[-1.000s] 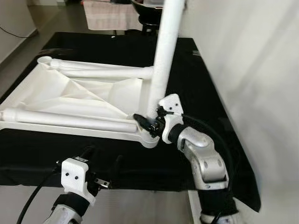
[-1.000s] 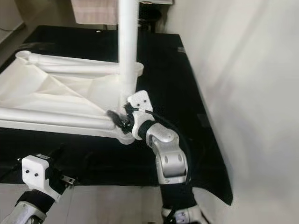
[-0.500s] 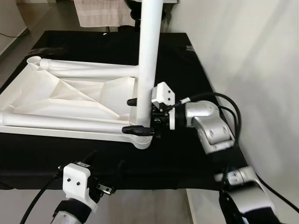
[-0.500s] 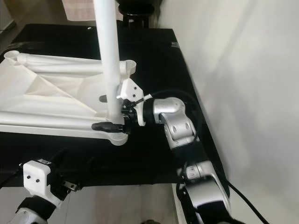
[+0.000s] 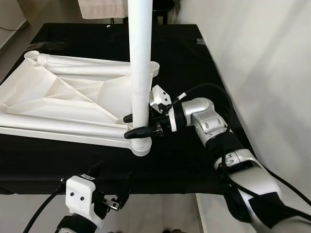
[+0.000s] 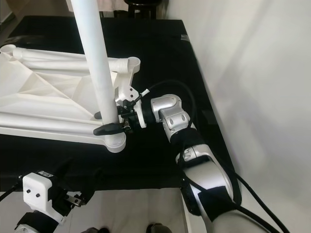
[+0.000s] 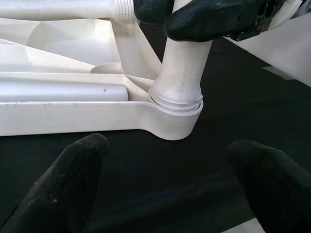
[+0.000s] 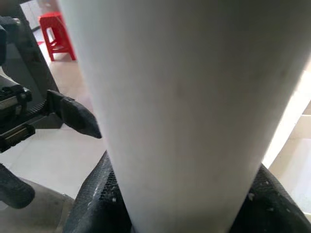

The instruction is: Building children table

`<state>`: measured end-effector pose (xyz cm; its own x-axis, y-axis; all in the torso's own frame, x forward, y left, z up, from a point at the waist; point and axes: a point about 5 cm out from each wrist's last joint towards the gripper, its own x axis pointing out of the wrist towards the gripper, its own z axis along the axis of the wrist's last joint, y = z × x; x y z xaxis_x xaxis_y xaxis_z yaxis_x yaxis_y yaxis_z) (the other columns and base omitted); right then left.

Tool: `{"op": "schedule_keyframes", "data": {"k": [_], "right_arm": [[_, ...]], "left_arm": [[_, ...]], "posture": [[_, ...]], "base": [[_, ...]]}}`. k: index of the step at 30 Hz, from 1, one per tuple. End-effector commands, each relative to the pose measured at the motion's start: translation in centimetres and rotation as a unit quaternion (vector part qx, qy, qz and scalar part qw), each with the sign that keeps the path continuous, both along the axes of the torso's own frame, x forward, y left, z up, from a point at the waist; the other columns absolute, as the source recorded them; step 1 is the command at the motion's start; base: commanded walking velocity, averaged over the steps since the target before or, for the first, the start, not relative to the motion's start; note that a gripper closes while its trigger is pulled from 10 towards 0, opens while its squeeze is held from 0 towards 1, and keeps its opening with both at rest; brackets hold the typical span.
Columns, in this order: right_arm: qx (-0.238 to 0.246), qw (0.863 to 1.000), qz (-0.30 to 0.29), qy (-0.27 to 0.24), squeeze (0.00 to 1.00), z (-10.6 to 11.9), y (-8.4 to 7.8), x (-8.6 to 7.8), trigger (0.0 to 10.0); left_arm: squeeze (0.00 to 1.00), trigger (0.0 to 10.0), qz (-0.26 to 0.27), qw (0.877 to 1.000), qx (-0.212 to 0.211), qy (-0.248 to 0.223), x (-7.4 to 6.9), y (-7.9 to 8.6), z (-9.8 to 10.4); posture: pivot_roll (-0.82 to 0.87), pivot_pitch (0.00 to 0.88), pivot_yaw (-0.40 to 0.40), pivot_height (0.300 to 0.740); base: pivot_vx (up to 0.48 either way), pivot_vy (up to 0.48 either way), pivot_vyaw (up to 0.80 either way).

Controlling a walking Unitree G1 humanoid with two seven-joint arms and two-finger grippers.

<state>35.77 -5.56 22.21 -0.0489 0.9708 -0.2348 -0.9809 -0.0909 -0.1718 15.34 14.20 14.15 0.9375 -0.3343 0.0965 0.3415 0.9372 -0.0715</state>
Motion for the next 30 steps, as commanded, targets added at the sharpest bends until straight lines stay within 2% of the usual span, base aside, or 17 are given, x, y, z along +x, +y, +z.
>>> {"op": "schedule_keyframes", "data": {"k": [1, 5, 8, 10, 12, 13, 14, 15, 16, 19, 20, 21, 26, 27, 28, 29, 30], "right_arm": [[-0.006, 1.0, -0.004, 0.008, 0.0, -0.4, -0.3, 0.2, 0.0], [0.003, 1.0, -0.025, -0.002, 0.0, -0.3, -1.3, 0.4, 0.0], [0.027, 0.988, -0.149, -0.015, 0.0, -0.8, -4.5, 0.6, 0.0], [0.03, 0.982, -0.188, -0.013, 0.0, -1.2, -5.3, 0.4, 0.0], [0.044, 0.94, -0.338, 0.005, 0.0, -3.2, -6.4, -0.4, 0.0], [0.056, 0.847, -0.529, 0.007, 0.0, -4.4, -7.5, -0.6, 0.0], [0.056, 0.847, -0.529, 0.007, 0.0, -4.4, -7.5, -0.6, 0.0], [0.043, 0.791, -0.609, 0.039, 0.0, -6.4, -8.3, -3.1, 0.0], [0.031, 0.767, -0.639, 0.043, 0.0, -7.6, -8.3, -5.2, 0.0], [0.022, 0.765, -0.64, 0.059, 0.0, -8.3, -7.8, -6.3, 0.0], [0.022, 0.789, -0.612, 0.051, 0.0, -8.2, -7.1, -6.3, 0.0], [0.022, 0.789, -0.612, 0.051, 0.0, -8.2, -7.1, -6.3, 0.0], [0.029, 0.816, -0.575, 0.05, 0.0, -6.7, -4.4, -5.3, 0.0], [0.035, 0.829, -0.555, 0.058, 0.0, -6.3, -3.6, -5.1, 10.0], [0.035, 0.829, -0.555, 0.058, 0.0, -6.3, -3.6, -5.1, 10.0], [0.051, 0.857, -0.507, 0.071, 1.0, -5.2, -2.3, -4.9, 10.0], [0.051, 0.857, -0.507, 0.071, 1.0, -5.2, -2.3, -4.9, 10.0]], "left_arm": [[0.0, 10.0, -0.004, 1.0, 0.008, 0.007, -0.1, -0.1, -0.1], [0.0, 10.0, -0.003, 1.0, 0.007, 0.005, 0.0, -0.1, -0.2], [0.0, 10.0, -0.001, 1.0, 0.004, 0.001, 0.5, 0.0, -0.3], [0.0, 10.0, -0.001, 1.0, 0.004, 0.0, 0.6, 0.0, -0.3], [0.0, 10.0, -0.001, 1.0, 0.004, -0.001, 0.9, 0.3, -0.4], [0.0, 10.0, 0.0, 1.0, 0.006, -0.002, 1.1, 0.5, -0.5], [0.0, 10.0, 0.0, 1.0, 0.006, -0.002, 1.1, 0.5, -0.5], [0.0, 10.0, 0.0, 1.0, 0.007, -0.003, 1.3, 0.7, -0.5], [0.0, 10.0, 0.0, 1.0, 0.008, -0.005, 1.6, 0.9, -0.5], [0.0, 10.0, -0.001, 1.0, 0.009, -0.006, 2.0, 1.1, -0.6], [0.0, 10.0, -0.002, 1.0, 0.009, -0.007, 2.3, 1.1, -0.6], [0.0, 10.0, -0.002, 1.0, 0.009, -0.007, 2.3, 1.1, -0.6], [0.0, 10.0, 0.005, 1.0, 0.01, -0.013, 3.0, 1.3, -0.7], [0.0, 10.0, 0.013, 1.0, 0.011, -0.014, 2.9, 1.4, -0.7], [0.0, 10.0, 0.013, 1.0, 0.011, -0.014, 2.9, 1.4, -0.7], [0.0, 10.0, 0.022, 1.0, 0.012, -0.015, 2.9, 1.6, -0.7], [0.0, 10.0, 0.022, 1.0, 0.012, -0.015, 2.9, 1.6, -0.7]], "posture": [[0.05, 0.201, -0.066, 0.74], [0.03, 0.191, -0.07, 0.74], [0.0, 0.173, -0.077, 0.74], [-0.01, 0.172, -0.079, 0.74], [-0.02, 0.162, -0.083, 0.74], [-0.05, 0.158, -0.078, 0.74], [-0.05, 0.158, -0.078, 0.74], [-0.06, 0.158, -0.075, 0.74], [-0.07, 0.151, -0.059, 0.74], [-0.09, 0.124, -0.046, 0.74], [-0.08, 0.115, -0.055, 0.74], [-0.08, 0.115, -0.055, 0.74], [-0.06, 0.102, -0.07, 0.74], [-0.05, 0.1, -0.072, 0.74], [-0.05, 0.1, -0.072, 0.74], [-0.04, 0.1, -0.075, 0.74], [-0.04, 0.1, -0.075, 0.74]], "base": [[0.0, 0.0, 0.0], [0.0, 0.0, 0.0], [0.0, 0.0, 0.0], [0.0, 0.0, 0.0], [0.0, 0.0, 0.0], [0.0, 0.0, 0.0], [0.0, 0.0, 0.0], [0.0, 0.0, 0.0], [0.0, 0.0, 0.0], [0.0, 0.0, 0.0], [0.0, 0.0, 0.0], [0.0, 0.0, 0.0], [0.0, 0.0, 0.0], [0.0, 0.0, 0.0], [0.0, 0.0, 0.0], [0.0, 0.0, 0.0], [0.0, 0.0, 0.0]]}}
